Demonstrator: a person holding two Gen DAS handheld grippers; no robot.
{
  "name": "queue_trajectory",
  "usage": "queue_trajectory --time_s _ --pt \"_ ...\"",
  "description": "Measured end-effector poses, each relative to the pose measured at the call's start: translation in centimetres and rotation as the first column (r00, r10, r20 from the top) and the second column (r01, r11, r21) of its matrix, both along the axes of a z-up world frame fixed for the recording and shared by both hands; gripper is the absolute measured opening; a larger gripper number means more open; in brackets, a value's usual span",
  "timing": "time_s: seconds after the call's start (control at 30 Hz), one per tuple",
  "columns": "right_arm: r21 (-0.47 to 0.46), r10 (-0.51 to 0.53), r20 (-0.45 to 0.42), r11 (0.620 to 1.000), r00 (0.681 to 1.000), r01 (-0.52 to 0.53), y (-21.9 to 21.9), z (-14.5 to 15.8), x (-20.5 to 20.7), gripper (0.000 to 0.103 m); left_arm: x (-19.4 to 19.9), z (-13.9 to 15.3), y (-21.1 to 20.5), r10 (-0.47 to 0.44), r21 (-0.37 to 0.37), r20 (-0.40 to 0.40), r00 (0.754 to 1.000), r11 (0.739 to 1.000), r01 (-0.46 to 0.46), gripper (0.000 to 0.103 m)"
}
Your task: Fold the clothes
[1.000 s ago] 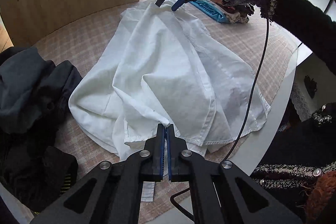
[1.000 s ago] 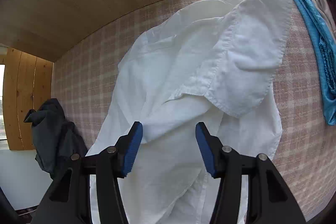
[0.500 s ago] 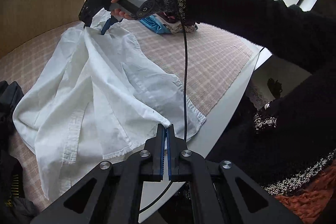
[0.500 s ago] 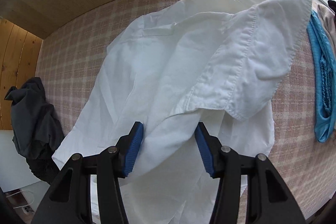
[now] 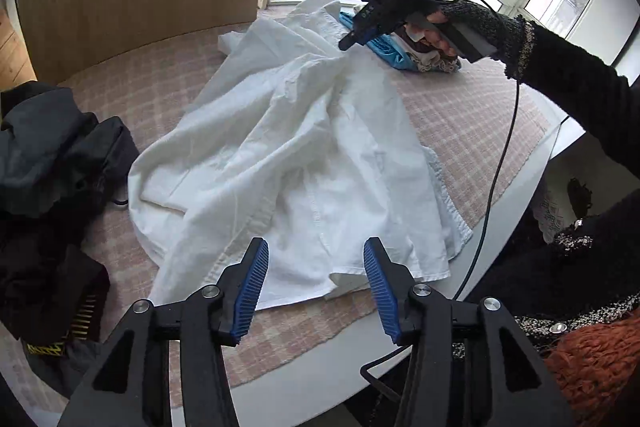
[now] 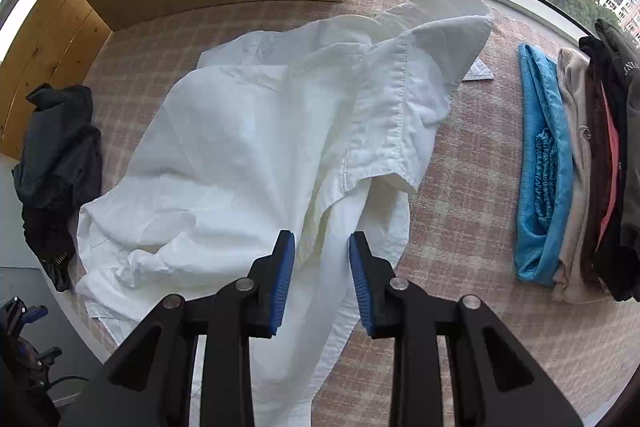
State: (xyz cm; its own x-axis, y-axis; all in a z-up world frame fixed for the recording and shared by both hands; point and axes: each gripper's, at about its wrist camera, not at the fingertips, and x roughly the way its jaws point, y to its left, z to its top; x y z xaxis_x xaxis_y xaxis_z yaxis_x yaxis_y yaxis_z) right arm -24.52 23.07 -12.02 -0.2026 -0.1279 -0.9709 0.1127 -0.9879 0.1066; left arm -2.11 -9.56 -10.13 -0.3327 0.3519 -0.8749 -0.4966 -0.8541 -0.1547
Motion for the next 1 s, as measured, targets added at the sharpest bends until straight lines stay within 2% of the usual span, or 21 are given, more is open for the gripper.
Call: queue_trajectory --time_s 0.07,0.13,0.27,0.4,0.43,0.47,0.5,0.6,0.63,0.7,0.77,0.87,0.9,0.93,1.0 --pt "0.000 0.027 -0.009 1.000 1.000 -0.027 -1.2 0.6 0.3 0.033 -3.5 -2.3 -3.5 0.113 -0.068 0.024 0.993 0.991 -0.111 0.051" --pt "0.001 0.054 -0.018 0.999 0.998 -0.054 -2.5 1.2 0.7 0.034 -6.1 -4.5 -5.4 0.158 -0.067 0.072 0.985 0.986 -0.153 0.050" --pt "-0.057 0.081 -0.005 0.995 0.997 -0.081 -4.7 1.3 1.7 0.034 -8.9 -7.7 -4.3 0.120 -0.071 0.117 0.986 0.991 -0.112 0.051" --pt "-0.096 0.097 0.012 0.991 0.995 -0.096 -6.1 1.1 3.0 0.034 -9.6 -10.3 -2.2 0.051 -0.116 0.163 0.985 0.993 -0.032 0.049" --pt "-0.106 0.097 0.018 0.990 0.995 -0.094 -6.1 1.0 3.3 0.034 -9.5 -10.7 -1.9 0.042 -0.124 0.168 0.985 0.992 -0.021 0.033" --pt "-0.109 0.091 0.021 0.990 0.996 -0.088 -6.0 1.0 3.5 0.034 -9.0 -10.3 -1.6 0.029 -0.099 0.164 0.986 0.995 -0.013 0.016" --pt "-0.108 0.080 0.021 0.991 0.997 -0.077 -5.8 1.0 3.7 0.034 -8.3 -9.4 -1.2 0.014 -0.053 0.153 0.988 0.999 -0.006 0.004" --pt "-0.133 0.051 0.022 0.990 0.998 -0.048 -5.4 1.3 4.2 0.034 -6.3 -6.7 0.1 -0.029 0.087 0.118 0.993 0.996 0.019 0.004" --pt "-0.150 0.046 0.023 0.988 0.999 -0.042 -5.4 1.6 4.3 0.034 -5.2 -5.4 1.1 -0.067 0.131 0.101 0.993 0.990 0.053 0.004" --pt "-0.182 0.045 0.017 0.982 0.999 -0.041 -5.5 2.5 4.5 0.034 -2.5 -2.4 4.3 -0.175 0.204 0.058 0.983 0.966 0.160 0.004" --pt "-0.181 0.051 -0.020 0.982 0.998 -0.054 -5.9 3.9 4.7 0.034 -0.4 -0.3 8.0 -0.280 0.257 0.024 0.960 0.929 0.265 0.004" --pt "-0.119 0.078 -0.133 0.988 0.988 -0.094 -6.8 6.6 5.4 0.034 2.2 1.5 13.7 -0.422 0.334 0.000 0.907 0.855 0.397 0.004" --pt "-0.124 0.096 -0.148 0.986 0.984 -0.115 -7.1 7.1 5.6 0.038 3.0 1.8 15.5 -0.466 0.350 -0.011 0.885 0.827 0.440 0.004" --pt "-0.140 0.118 -0.141 0.981 0.983 -0.138 -7.5 7.3 5.6 0.044 3.7 2.0 17.4 -0.510 0.360 -0.021 0.860 0.799 0.482 0.004" --pt "-0.170 0.149 -0.115 0.971 0.982 -0.167 -8.4 6.7 5.9 0.045 5.2 1.5 21.0 -0.564 0.304 -0.052 0.824 0.777 0.551 0.005"
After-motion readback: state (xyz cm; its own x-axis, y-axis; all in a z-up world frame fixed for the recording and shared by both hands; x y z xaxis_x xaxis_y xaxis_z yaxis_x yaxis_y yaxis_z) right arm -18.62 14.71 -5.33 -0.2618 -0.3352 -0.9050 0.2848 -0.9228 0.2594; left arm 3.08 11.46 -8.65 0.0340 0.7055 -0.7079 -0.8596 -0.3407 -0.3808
